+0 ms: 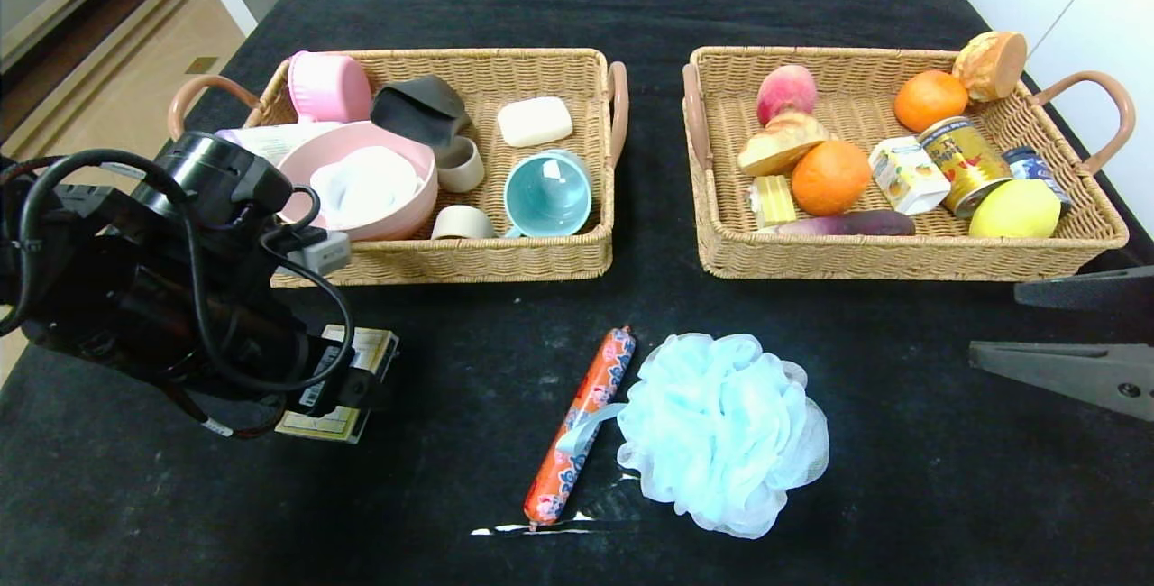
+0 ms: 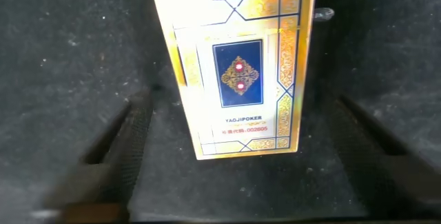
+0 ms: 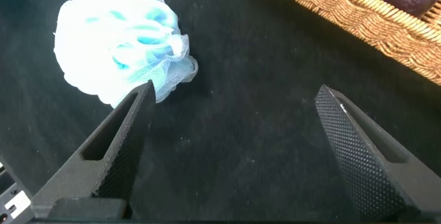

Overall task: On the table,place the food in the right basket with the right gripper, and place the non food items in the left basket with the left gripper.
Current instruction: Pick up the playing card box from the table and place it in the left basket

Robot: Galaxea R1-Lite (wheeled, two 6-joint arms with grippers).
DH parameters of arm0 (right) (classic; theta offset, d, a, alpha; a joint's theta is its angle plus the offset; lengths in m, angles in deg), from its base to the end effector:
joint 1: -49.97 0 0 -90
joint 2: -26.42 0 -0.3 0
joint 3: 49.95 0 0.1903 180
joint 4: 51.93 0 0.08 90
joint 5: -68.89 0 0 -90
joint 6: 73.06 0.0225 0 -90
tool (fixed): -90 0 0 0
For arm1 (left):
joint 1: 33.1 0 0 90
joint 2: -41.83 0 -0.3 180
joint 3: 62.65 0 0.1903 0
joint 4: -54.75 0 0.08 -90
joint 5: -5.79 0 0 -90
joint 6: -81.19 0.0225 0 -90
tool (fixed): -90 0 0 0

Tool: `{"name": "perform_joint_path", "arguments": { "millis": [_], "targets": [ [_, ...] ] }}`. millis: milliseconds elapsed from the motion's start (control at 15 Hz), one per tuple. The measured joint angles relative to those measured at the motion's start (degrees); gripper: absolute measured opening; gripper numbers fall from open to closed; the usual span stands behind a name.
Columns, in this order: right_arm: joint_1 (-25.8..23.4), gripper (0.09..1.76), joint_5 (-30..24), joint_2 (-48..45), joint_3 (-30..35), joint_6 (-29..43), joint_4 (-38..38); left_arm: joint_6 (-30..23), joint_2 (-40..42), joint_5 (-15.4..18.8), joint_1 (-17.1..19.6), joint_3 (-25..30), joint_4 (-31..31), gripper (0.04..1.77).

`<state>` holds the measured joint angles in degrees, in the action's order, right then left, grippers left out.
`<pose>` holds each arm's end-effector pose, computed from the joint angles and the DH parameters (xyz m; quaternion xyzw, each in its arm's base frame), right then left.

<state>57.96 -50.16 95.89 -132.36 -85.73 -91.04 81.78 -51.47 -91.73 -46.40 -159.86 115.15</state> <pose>0.1665 0.0344 0.2796 -0.0608 0.1871 0.3321 0.9225 0.2572 -0.0578 0.2272 0.0900 0.4652 -0.0468 0.8794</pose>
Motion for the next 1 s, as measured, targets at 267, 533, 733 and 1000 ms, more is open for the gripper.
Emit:
{"name": "perform_joint_path", "arguments": {
  "millis": [267, 533, 733, 1000],
  "targets": [
    [0.00, 1.70, -0.05, 0.07, 0.06, 0.02, 0.01, 0.00, -0.28, -0.02, 0.00, -0.11, 0.04, 1.08],
    [0.00, 1.70, -0.02, 0.07, 0.06, 0.00, 0.01, 0.00, -0.39, 0.02, -0.01, -0.17, 0.04, 1.04],
    [0.00, 1.70, -0.02, 0.07, 0.06, 0.00, 0.00, 0.00, -0.39, 0.00, -0.04, -0.22, 0.06, 1.03],
    [0.00, 1.70, -0.02, 0.07, 0.06, 0.02, 0.00, -0.07, 0.00, 0.02, -0.06, -0.20, 0.39, 1.03]
  ]
}}
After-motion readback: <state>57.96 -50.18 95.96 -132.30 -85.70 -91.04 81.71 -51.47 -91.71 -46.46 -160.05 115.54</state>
